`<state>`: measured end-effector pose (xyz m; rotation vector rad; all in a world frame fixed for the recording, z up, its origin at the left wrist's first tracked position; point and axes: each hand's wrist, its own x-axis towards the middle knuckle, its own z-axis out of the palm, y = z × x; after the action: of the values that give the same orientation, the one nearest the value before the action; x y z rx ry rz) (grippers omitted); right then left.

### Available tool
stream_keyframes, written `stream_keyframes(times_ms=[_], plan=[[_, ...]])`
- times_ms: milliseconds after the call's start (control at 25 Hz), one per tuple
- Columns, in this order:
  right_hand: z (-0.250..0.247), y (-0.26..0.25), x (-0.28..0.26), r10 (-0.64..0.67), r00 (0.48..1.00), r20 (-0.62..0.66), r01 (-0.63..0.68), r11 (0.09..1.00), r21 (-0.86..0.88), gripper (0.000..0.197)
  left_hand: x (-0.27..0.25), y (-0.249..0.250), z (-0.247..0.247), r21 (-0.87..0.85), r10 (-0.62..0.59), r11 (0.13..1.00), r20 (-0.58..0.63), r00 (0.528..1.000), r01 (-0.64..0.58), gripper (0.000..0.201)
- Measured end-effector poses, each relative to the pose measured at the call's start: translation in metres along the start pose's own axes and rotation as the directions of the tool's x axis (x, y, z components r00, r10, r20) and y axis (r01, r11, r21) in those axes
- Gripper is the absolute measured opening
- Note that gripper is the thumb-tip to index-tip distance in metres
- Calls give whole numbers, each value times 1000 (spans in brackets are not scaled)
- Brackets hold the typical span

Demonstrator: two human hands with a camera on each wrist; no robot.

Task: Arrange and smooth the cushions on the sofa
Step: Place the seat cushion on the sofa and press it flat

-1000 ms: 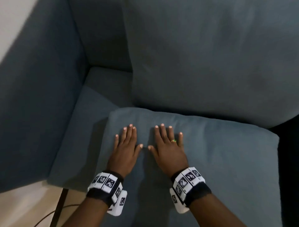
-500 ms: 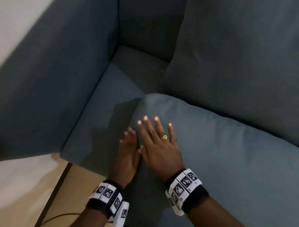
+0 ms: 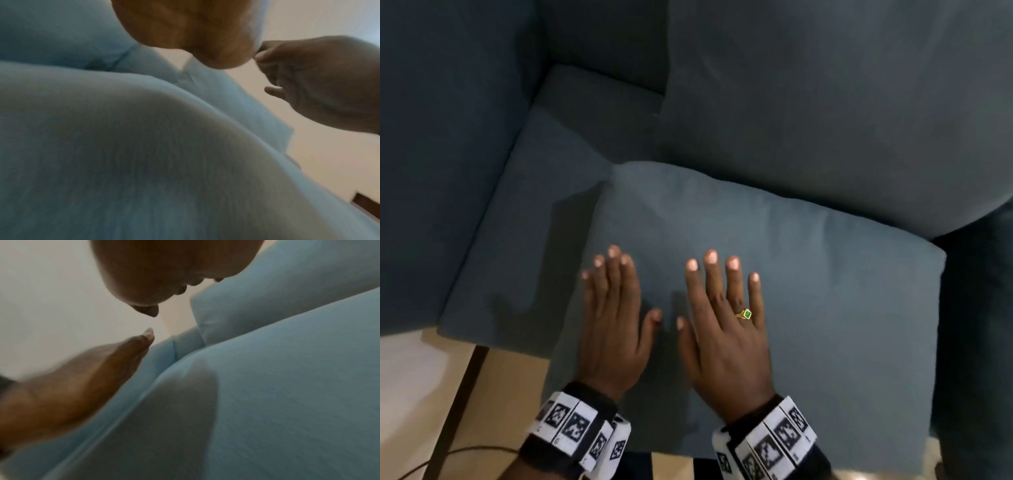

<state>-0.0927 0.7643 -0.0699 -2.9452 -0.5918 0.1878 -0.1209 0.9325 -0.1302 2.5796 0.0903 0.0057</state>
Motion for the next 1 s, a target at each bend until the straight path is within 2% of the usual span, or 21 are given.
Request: stream_keyframes(times_ms=[80,120,160,200,240,280,360,440,560,640,720,800,840,880,920,1000], plan=[[5,22,-13,78,992,103,-76,997,-16,70,-6,21,16,131,139,978,151,979,-159,67],[8,34,-21,57,989,137,-58,998,0,74,-6,28,21,163,116,976,174,978,-145,67],[9,45,-29,35,992,123,-40,999,36,77,-2,41,20,168,72,981,160,985,-99,68],[4,57,-29,40,998,48,-43,997,60,77,7,52,16,168,62,983,92,994,-76,68],[-2,68,-31,73,997,-33,-71,996,62,74,11,62,13,176,96,979,46,994,-103,68],[-5,81,-36,125,988,-88,-119,990,70,71,12,75,14,185,160,969,35,987,-163,69],[-1,106,-48,199,980,-14,-199,979,40,69,6,97,33,286,282,907,132,950,-309,72],[10,127,-58,158,984,86,-162,986,48,74,1,118,53,354,261,879,207,943,-321,73],[7,164,-74,209,978,-23,-206,975,86,73,2,161,72,333,299,886,124,946,-323,69],[10,187,-87,268,964,6,-267,961,77,69,-1,185,92,357,343,847,197,918,-393,70],[15,205,-106,240,970,45,-243,963,112,68,-6,204,105,375,294,846,264,919,-379,71],[8,225,-114,299,950,-87,-275,936,220,67,-1,231,105,344,290,877,176,940,-335,66],[3,238,-119,357,921,-153,-314,916,249,66,-3,247,106,333,319,874,158,935,-354,65],[1,251,-123,393,904,-168,-347,905,247,65,-4,260,114,341,363,850,170,916,-401,64],[4,262,-128,406,907,-110,-378,902,211,66,-5,270,124,357,383,822,229,895,-443,66],[16,281,-139,360,930,73,-367,921,130,72,-8,283,146,392,341,790,359,869,-472,74]])
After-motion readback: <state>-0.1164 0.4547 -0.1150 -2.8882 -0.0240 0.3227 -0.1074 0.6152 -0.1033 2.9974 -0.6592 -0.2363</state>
